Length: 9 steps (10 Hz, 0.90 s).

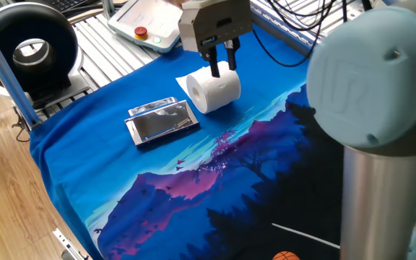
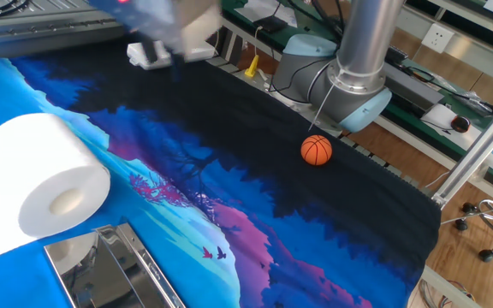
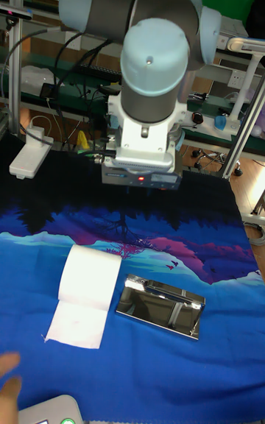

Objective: Put the toilet paper on its holder

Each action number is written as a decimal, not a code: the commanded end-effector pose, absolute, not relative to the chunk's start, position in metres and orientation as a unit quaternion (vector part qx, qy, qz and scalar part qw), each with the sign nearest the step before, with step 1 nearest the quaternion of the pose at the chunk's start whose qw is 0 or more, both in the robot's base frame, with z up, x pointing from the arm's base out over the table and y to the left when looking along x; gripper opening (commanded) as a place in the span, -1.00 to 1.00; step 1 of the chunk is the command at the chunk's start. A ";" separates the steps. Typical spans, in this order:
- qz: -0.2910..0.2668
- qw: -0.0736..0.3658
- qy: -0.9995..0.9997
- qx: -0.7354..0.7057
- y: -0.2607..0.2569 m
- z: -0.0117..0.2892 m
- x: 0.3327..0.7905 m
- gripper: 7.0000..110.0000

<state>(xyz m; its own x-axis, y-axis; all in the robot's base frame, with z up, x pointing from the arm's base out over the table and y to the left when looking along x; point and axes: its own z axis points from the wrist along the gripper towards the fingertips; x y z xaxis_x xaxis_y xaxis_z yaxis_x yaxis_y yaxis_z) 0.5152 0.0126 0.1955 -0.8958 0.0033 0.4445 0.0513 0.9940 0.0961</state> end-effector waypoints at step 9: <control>0.025 0.020 -0.998 -0.061 -0.098 0.108 0.648 1.00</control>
<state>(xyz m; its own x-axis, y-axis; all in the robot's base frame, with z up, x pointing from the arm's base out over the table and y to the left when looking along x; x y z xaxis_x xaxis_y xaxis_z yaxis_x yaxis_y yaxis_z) 0.6354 -0.0703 0.1191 -0.9896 0.0962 0.1072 0.0949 0.9953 -0.0172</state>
